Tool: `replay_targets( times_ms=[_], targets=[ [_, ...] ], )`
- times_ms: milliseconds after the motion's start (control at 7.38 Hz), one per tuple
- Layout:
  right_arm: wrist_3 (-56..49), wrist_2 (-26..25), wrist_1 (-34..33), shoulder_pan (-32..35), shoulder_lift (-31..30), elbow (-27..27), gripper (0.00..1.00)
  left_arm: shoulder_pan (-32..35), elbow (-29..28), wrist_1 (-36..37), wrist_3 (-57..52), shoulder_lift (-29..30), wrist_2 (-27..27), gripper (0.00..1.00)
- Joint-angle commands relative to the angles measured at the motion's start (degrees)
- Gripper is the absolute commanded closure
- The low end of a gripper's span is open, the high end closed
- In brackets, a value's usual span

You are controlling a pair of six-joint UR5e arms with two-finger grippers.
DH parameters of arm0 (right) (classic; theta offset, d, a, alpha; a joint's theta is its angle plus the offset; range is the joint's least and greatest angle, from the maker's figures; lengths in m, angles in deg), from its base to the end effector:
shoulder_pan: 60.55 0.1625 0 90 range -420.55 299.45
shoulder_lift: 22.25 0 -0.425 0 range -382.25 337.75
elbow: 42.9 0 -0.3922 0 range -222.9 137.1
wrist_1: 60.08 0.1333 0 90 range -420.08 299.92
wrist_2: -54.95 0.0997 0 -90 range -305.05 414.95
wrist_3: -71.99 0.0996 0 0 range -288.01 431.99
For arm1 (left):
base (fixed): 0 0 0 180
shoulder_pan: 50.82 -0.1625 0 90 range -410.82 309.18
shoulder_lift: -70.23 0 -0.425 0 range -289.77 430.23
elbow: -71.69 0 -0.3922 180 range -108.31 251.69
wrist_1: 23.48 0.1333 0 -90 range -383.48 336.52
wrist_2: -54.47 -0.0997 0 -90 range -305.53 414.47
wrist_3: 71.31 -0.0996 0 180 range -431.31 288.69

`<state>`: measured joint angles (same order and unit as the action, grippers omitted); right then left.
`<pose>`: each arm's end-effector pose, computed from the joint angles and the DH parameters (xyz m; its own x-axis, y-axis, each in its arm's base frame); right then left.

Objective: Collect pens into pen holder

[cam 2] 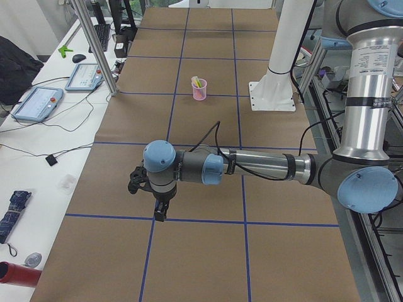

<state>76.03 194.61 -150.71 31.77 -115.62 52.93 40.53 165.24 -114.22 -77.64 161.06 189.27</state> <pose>0.0763 -0.4659 0.6312 0.6433 0.0722 0.7622 -0.0860 0.9961 -0.0218 -0.0749 -0.5012 0.6190 0.7091 0.1557 -0.6877 -0.0551 0.9846 0.1661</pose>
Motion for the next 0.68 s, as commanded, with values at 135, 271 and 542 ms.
replay_targets(
  times_ms=[135, 271, 542],
  targets=[
    [0.00, 0.09, 0.19, -0.03, -0.06, 0.06, 0.00, -0.03, -0.47, -0.06, 0.00, -0.04, -0.06, 0.00],
    [0.00, 0.09, 0.28, -0.04, -0.06, 0.14, 0.00, -0.03, -0.48, -0.14, 0.00, 0.05, -0.07, 0.00],
    [0.00, 0.00, -0.07, 0.05, -0.06, 1.20, 0.00, -0.12, -0.13, -0.15, 0.00, 0.05, -0.07, 0.00]
  ],
)
